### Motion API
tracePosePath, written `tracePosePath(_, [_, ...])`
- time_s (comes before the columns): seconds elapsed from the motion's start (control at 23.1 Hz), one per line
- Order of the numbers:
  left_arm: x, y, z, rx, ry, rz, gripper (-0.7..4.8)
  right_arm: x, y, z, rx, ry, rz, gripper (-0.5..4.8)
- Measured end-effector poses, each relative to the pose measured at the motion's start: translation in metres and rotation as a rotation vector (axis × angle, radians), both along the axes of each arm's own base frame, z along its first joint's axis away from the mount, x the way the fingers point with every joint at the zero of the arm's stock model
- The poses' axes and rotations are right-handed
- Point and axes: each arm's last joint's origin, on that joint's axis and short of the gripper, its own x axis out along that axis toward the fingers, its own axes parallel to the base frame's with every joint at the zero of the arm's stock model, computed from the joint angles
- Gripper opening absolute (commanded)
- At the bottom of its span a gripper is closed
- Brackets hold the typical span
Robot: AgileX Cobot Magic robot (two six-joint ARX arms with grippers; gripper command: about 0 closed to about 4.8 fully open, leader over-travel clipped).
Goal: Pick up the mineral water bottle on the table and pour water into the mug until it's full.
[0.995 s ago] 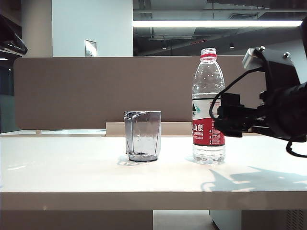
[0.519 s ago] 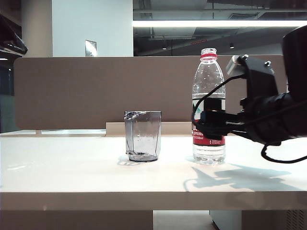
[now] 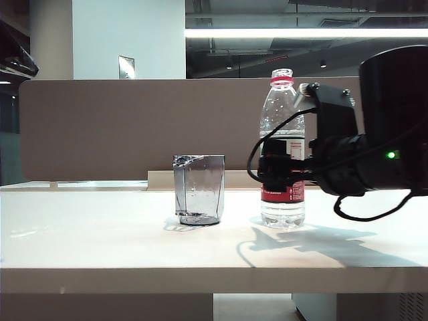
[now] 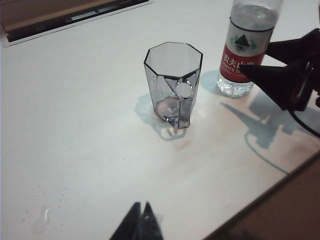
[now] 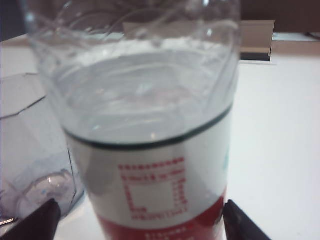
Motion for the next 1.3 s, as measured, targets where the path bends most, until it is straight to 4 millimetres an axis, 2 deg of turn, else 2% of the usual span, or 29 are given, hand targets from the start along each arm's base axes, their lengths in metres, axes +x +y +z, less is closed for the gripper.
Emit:
tracePosePath(0.17, [0.000, 0.000, 0.000, 0.000, 0.000, 0.000, -0.05, 0.013, 0.007, -0.002, 0.003, -0.011, -0.003, 4.45])
tracePosePath(0.65, [0.000, 0.000, 0.000, 0.000, 0.000, 0.000, -0.05, 0.029, 0.014, -0.014, -0.007, 0.002, -0.025, 4.44])
tracePosePath(1.08, [0.000, 0.000, 0.000, 0.000, -0.001, 0.000, -0.05, 0.039, 0.018, -0.008, 0.012, -0.035, -0.061, 4.38])
tracePosePath(1.21, [0.000, 0.000, 0.000, 0.000, 0.000, 0.000, -0.05, 0.039, 0.017, -0.008, 0.010, -0.036, -0.098, 4.07])
tracePosePath(1.3, [0.000, 0.000, 0.000, 0.000, -0.001, 0.000, -0.05, 0.040, 0.016, -0.008, 0.008, -0.037, -0.133, 4.07])
